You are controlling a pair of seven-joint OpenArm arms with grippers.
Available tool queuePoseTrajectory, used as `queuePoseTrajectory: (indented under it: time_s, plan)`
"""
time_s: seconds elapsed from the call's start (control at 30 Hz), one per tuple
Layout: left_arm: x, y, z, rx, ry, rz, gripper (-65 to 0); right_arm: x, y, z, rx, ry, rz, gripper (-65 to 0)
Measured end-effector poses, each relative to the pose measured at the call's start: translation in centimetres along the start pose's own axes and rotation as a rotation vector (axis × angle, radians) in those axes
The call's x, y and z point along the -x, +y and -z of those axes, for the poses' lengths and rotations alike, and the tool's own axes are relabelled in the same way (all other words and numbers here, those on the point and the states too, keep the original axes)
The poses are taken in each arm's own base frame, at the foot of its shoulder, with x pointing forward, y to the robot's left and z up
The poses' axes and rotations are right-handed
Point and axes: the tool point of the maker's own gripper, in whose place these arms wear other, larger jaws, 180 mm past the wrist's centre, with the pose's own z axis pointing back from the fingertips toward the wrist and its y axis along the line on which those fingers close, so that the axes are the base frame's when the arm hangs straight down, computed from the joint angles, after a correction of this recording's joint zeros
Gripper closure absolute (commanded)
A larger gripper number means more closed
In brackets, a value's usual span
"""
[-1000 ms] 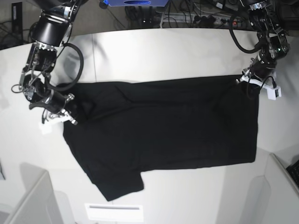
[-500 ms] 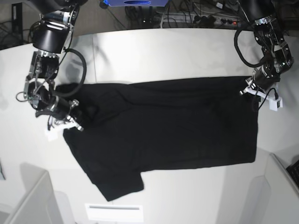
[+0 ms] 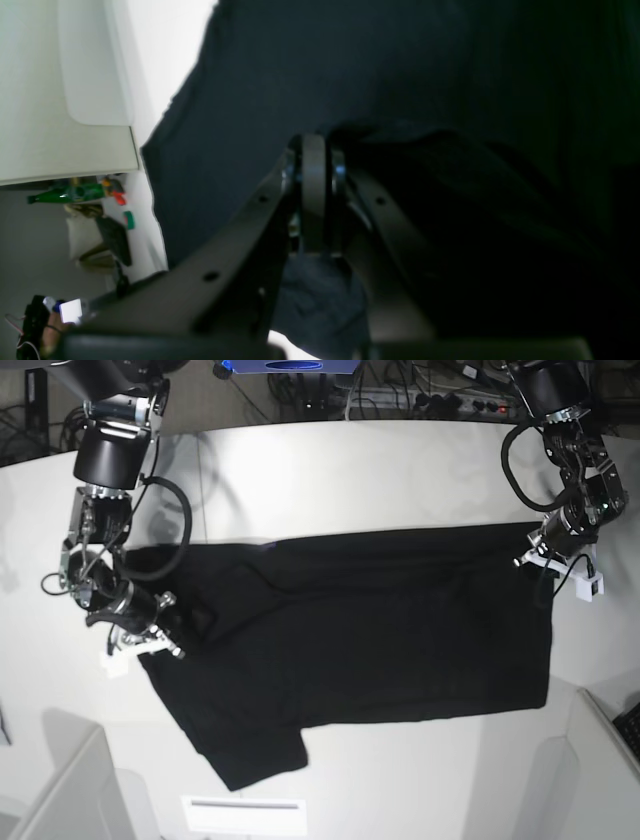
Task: Fold the T-shirt properly
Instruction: 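Lower the right gripper and fold the sleeve near it inward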
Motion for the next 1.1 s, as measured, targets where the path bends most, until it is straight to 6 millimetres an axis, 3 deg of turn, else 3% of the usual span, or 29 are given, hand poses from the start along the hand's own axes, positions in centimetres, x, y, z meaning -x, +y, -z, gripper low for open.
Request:
queuePoseTrajectory:
  time_s: [0.3, 0.57, 0.73, 0.87, 0.9, 1.03, 1.1]
  plan:
    - [-1.8, -0.7, 0.2, 0.011, -0.037, 0.011, 0.0, -0.5, 0.8, 1.2, 0.069, 0.018, -0.129, 0.0]
    - [-0.7, -2.9, 1.2, 0.051, 0.018, 0.098, 0.0, -1.0, 0.3, 1.1, 0.086, -0.011, -0.141, 0.0]
    - [-1.3, -2.8, 1.5, 0.048, 0.012, 0.093, 0.0, -1.4, -0.3, 0.7, 0.102, -0.016, -0.153, 0.0]
    - [-0.7, -2.5, 1.7, 0.044, 0.030, 0.083, 0.0, -1.4, -0.4, 0.6, 0.103, -0.016, -0.151, 0.0]
    - [-0.7, -2.4, 1.7, 0.043, 0.031, 0.084, 0.0, -1.4, -0.4, 0.6, 0.102, -0.018, -0.148, -3.5]
    - [-1.5, -2.3, 1.3, 0.034, 0.013, 0.097, -28.8, -1.2, -0.6, 0.3, 0.106, -0.011, -0.153, -35.1]
    - [-2.0, -2.4, 1.0, 0.040, -0.007, 0.095, -41.5, -1.2, -0.4, -0.2, 0.101, -0.035, -0.167, -36.9]
